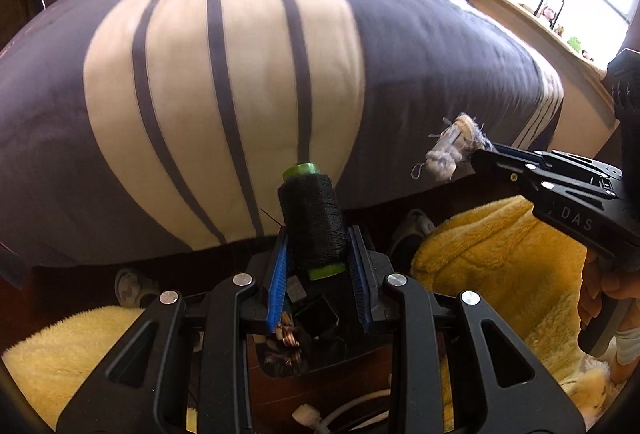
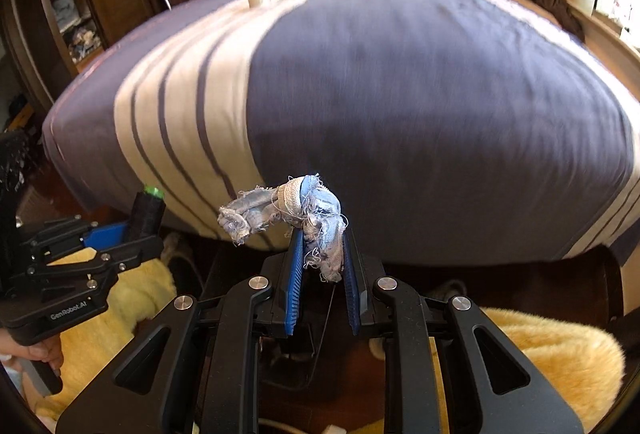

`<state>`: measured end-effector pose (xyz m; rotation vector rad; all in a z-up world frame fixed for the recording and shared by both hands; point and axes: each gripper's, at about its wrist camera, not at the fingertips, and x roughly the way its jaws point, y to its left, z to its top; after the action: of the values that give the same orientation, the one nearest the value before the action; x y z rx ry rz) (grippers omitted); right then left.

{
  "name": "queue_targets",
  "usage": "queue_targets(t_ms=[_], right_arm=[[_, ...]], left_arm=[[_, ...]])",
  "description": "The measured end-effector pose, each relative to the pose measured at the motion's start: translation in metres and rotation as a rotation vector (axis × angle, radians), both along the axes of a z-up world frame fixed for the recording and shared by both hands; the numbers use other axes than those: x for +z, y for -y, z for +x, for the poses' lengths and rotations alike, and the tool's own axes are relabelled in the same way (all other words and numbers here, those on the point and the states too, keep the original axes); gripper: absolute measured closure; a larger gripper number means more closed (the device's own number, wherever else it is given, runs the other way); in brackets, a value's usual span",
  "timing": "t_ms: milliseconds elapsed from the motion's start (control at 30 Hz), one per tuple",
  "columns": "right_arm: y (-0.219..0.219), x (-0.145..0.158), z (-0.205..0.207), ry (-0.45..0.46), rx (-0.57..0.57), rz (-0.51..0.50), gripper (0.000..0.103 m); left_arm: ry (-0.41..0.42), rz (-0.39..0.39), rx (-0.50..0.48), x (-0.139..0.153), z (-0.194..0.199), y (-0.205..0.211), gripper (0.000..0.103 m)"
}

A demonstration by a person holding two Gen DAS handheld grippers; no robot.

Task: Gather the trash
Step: 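Lower both held items into the black bin and open both tools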

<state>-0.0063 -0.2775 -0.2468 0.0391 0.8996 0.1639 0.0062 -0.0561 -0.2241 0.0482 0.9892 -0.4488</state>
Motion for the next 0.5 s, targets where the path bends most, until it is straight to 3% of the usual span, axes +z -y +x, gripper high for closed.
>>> queue_targets(t_ms=[500], right_arm=[[-0.028, -0.102, 0.022, -0.265, 0.071, -0.003, 0.083]], left_arm=[[-0.264, 0.054, -0.023, -0.112, 0.011, 0.003, 0.076]])
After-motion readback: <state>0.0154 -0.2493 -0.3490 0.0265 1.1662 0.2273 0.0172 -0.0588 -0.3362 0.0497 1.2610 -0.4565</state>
